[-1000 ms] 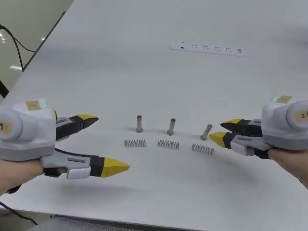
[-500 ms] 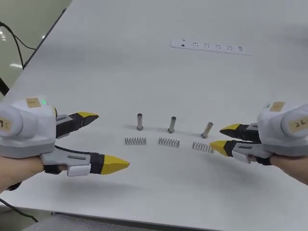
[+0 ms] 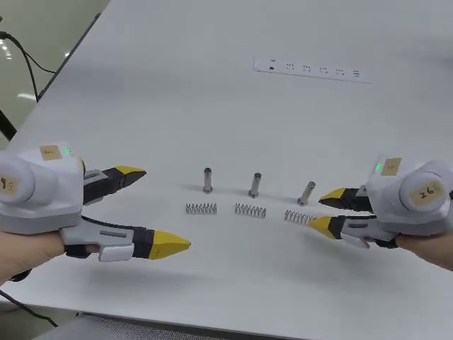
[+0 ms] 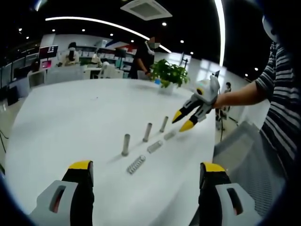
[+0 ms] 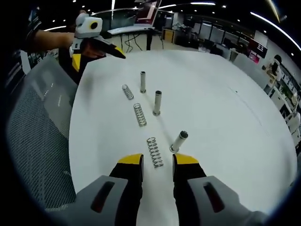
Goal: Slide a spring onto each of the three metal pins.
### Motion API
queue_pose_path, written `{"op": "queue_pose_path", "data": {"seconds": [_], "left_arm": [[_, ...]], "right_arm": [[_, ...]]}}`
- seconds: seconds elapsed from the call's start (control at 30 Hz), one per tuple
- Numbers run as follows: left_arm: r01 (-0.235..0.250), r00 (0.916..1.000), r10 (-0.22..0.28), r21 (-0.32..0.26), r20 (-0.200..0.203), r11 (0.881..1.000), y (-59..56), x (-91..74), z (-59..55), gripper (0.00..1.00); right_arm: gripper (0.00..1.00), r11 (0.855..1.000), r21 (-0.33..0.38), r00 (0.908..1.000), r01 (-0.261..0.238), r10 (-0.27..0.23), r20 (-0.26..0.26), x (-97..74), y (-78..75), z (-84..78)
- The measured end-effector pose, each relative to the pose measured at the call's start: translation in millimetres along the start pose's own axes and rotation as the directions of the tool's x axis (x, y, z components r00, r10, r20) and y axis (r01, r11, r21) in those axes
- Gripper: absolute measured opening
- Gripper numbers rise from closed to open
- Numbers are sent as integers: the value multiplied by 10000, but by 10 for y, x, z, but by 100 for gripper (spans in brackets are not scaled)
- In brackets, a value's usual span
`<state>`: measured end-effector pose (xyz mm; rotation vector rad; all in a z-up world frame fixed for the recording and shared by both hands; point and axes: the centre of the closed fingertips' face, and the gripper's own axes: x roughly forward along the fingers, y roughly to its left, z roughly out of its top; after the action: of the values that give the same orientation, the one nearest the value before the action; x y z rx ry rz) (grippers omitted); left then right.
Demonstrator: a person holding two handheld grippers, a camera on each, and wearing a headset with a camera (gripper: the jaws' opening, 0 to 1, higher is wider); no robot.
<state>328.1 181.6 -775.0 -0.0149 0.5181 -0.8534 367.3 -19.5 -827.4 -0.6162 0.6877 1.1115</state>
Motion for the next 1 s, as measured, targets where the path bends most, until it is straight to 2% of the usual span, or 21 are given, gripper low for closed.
{"op": "queue_pose_path", "data": {"seconds": [0.13, 0.27, 0.5, 0.83, 1.0], "left_arm": [[26, 10000, -26, 8, -37, 10000, 1, 1, -6, 91], [60, 10000, -60, 20, -50, 10000, -1, 9, -5, 90], [114, 9999, -113, 78, -86, 9999, -12, 18, -5, 90], [134, 9998, -133, 70, -118, 9999, -17, 9, -30, 90], [137, 9998, -136, 49, -124, 9999, -17, 15, -36, 90]], "right_arm": [[20, 9977, -675, 9995, -41, 21, -301, 38, -3, -31], [19, 9943, -1059, 9988, -126, 74, -494, 75, 3, -32], [16, 9816, -1856, 9951, -449, 275, -953, 158, 34, -65], [12, 9762, -2057, 9902, -692, 422, -1328, 233, 23, -144], [11, 9746, -2113, 9898, -748, 469, -1342, 251, 24, -133]]}}
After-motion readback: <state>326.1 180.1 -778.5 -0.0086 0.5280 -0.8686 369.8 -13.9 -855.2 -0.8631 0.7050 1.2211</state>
